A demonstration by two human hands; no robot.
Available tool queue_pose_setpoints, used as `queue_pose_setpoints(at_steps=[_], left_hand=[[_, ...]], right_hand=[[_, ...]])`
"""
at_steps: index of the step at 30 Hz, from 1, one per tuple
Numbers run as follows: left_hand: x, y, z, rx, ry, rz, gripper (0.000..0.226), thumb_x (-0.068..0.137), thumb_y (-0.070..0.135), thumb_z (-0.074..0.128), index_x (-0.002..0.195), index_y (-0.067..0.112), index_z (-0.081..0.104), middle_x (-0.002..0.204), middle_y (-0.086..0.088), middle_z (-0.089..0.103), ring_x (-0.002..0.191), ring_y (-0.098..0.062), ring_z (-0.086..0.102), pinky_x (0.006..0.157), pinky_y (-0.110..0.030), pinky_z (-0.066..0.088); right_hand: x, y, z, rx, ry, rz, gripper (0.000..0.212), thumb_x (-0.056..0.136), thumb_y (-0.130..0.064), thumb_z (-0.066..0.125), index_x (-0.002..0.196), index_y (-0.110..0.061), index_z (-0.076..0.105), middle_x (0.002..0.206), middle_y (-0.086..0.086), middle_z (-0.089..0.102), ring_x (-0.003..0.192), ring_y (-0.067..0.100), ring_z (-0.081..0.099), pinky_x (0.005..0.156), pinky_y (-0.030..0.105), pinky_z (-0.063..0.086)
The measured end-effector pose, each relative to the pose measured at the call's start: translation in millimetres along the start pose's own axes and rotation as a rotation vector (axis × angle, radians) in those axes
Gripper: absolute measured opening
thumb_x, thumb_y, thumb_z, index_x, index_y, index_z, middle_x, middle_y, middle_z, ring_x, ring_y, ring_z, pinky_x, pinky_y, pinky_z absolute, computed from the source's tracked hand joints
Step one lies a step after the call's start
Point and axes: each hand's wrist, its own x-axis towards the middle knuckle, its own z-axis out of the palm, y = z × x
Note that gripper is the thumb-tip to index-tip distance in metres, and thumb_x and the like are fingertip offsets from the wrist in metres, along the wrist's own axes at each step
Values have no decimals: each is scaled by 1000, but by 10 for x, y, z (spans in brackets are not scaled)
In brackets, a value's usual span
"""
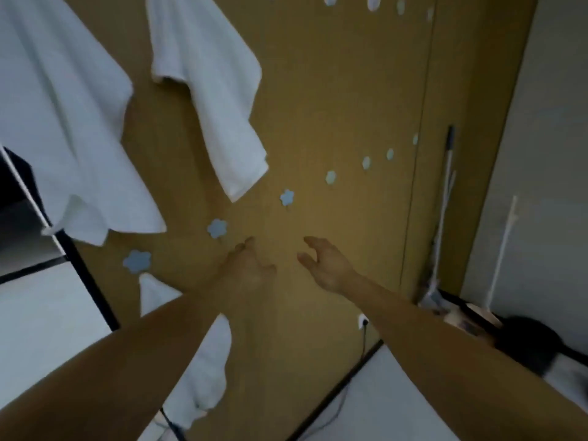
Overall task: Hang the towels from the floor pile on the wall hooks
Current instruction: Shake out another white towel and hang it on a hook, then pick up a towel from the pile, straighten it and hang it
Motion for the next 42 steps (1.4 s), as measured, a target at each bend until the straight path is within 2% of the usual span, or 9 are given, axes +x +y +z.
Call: queue_pose_setpoints(at_steps=[3,6,12,16,21,31,34,37,42], left_hand=[[-222,227,318,231,-213,149,93,80,52,63,151,20,13,153,-9,26,138,-29,29,111,-48,29],[-522,624,795,346,-323,308,96,77,60,60,151,23,12,154,-6,23,140,-27,25,111,-52,23],[-1209,1784,1474,423,-510,637,80,72,60,59,140,27,33,146,-8,36,132,-30,35,107,-49,30],[-1931,2712,1968,398,-636,812,84,75,52,62,145,21,28,149,-13,32,134,-33,32,105,-48,36],[-3018,3600,2553,434,-709,1027,84,83,52,59,150,23,19,155,-9,22,140,-33,24,109,-52,30],[-4261,4306,3765,542,-934,1252,77,84,51,56,148,20,26,151,-8,29,135,-31,33,105,-46,36],[-4365,4390,4230,552,-1018,1255,73,83,51,56,144,19,31,147,-10,34,131,-32,38,102,-44,39],[-4427,4447,4701,564,-1101,1231,72,84,48,55,144,17,31,144,-11,38,127,-32,42,99,-42,41],[-4544,4423,5564,573,-1150,1216,62,86,48,52,137,15,38,137,-12,44,121,-32,46,91,-40,41]], right_hand=[[-594,352,-89,-71,-20,124,58,100,-44,41,150,-18,28,154,12,30,140,30,29,112,35,26],[-1246,770,-268,-142,-26,250,58,100,-47,39,150,-19,29,153,12,30,139,31,30,110,38,30],[-2833,1613,-993,-244,70,578,56,99,-47,44,144,-16,41,152,15,32,138,36,32,112,42,27],[-4048,2061,-1519,-257,140,806,54,96,-50,46,141,-20,46,147,13,38,130,35,39,109,43,34],[-5399,2429,-1920,-271,235,1033,50,96,-47,47,138,-20,49,142,16,42,125,36,43,106,42,37],[-6983,2906,-1813,-94,313,1383,49,93,-44,53,135,-18,51,133,16,49,119,35,49,100,40,42],[-7226,3092,-1710,-57,321,1475,47,94,-41,51,135,-18,51,131,15,51,118,33,50,100,44,44],[-7432,3328,-1581,-23,311,1554,47,95,-37,52,137,-15,50,133,14,51,120,31,50,100,39,43],[-7698,3986,-1206,68,309,1655,45,95,-38,52,134,-16,52,133,12,51,118,29,53,98,41,46]])
